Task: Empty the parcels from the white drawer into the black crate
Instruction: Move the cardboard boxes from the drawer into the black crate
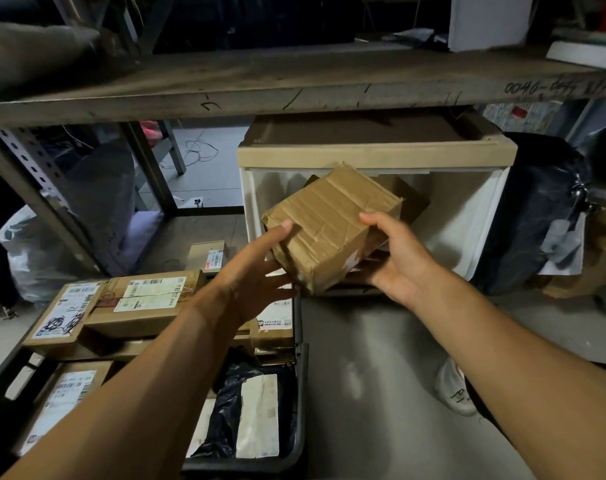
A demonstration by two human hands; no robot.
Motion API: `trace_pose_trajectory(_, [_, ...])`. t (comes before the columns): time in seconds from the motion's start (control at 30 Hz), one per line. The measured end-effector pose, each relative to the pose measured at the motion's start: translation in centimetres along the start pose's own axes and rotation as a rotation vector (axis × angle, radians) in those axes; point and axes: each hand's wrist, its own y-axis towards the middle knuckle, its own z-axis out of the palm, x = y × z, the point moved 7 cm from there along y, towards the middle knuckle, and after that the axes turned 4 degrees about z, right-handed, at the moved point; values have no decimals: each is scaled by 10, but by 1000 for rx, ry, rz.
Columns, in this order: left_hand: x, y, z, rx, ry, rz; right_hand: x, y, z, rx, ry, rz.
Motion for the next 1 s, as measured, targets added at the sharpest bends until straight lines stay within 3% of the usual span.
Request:
trace_pose_trajectory(0.23, [-7, 5, -21, -190, -64, 126, -4, 0, -6, -23, -284, 14])
trace_pose_trajectory(0.43, [-9, 0, -23, -268, -64, 101, -3, -3, -3, -65, -440, -40])
trace_pose_trajectory(0.73, [-11, 0, -22, -297, 56, 157, -8, -4, -4, -90, -369, -21])
trace_pose_trajectory(1.0, [-14, -6, -16, -196, 50, 131, -7, 0, -8, -88, -319, -62])
